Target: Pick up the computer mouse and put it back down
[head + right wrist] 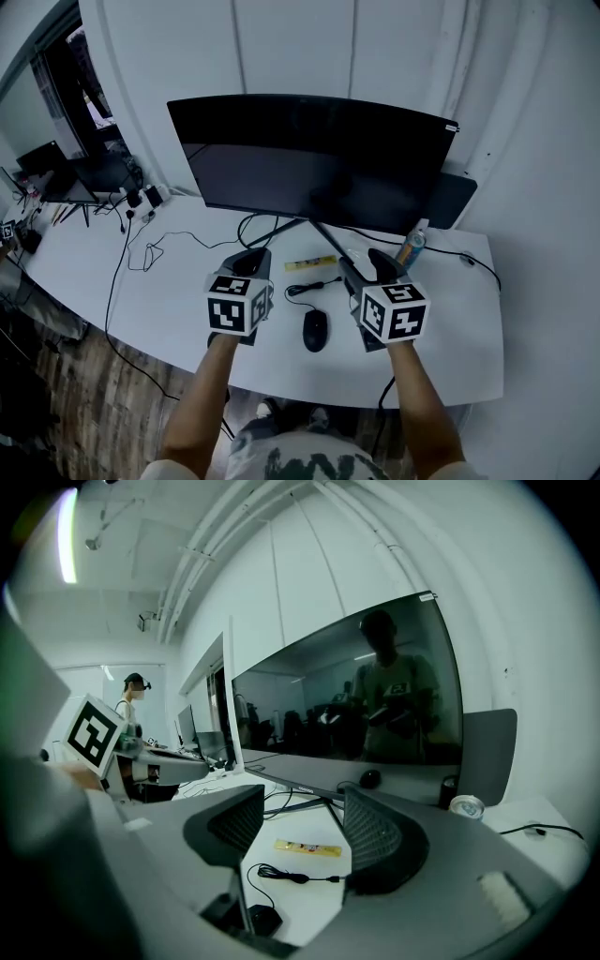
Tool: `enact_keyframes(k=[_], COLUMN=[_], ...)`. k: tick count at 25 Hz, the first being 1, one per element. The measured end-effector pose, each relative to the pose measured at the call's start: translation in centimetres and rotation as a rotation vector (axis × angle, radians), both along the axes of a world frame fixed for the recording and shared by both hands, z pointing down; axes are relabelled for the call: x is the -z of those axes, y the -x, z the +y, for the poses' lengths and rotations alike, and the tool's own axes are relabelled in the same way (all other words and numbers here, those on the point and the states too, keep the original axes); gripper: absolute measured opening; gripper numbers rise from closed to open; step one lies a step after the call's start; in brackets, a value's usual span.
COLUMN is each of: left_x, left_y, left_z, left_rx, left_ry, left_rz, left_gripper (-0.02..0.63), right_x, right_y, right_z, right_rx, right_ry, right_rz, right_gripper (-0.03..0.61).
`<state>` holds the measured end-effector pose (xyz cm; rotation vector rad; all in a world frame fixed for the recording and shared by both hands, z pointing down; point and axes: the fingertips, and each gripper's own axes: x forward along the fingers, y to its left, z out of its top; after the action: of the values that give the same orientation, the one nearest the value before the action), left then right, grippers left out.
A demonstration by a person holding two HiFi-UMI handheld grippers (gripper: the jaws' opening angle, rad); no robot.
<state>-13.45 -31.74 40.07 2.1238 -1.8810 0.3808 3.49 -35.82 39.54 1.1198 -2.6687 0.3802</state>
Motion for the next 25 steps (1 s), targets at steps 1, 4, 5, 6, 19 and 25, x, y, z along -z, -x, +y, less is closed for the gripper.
enact_keyframes(k=[1,4,5,6,19,25], left_x=[-0.1,-0.5,-0.6,-0.7,-3.7,-4.9], left_y=[0.1,0.4,0.5,0.7,2.3,2.7], left_z=[-0.2,-0.9,-1.1,-1.2,-1.1,-0.1], left_rx=[-0.013,-0.069,-0.089,-0.107,-0.274,-0.305], left_ry=[0.002,0.007,0.009,0.011,0.035,0.045], left_rz=[0.003,0.004,0.004,0.005,0.036,0.044], left_gripper=[0.005,0.005,0.005,0.005,0.005,0.005], right_x=[0.0,0.2,0.2,0.1,-2.5,-5.5], right_y=[0.0,0.1,0.1,0.1,1.5,2.4], right_z=[0.0,-0.2,-0.2,-0.1,1.9,3.2], right_rx=[-0.014,-0.071,-0.092,-0.112,-0.27,-0.293], right_ry=[-0.001,-0.006,-0.005,-0.003,0.035,0.079], right_rz=[0.003,0.008,0.009,0.01,0.075,0.116], right_gripper=[0.253,0.253,0.253,0.255,0.258,0.263])
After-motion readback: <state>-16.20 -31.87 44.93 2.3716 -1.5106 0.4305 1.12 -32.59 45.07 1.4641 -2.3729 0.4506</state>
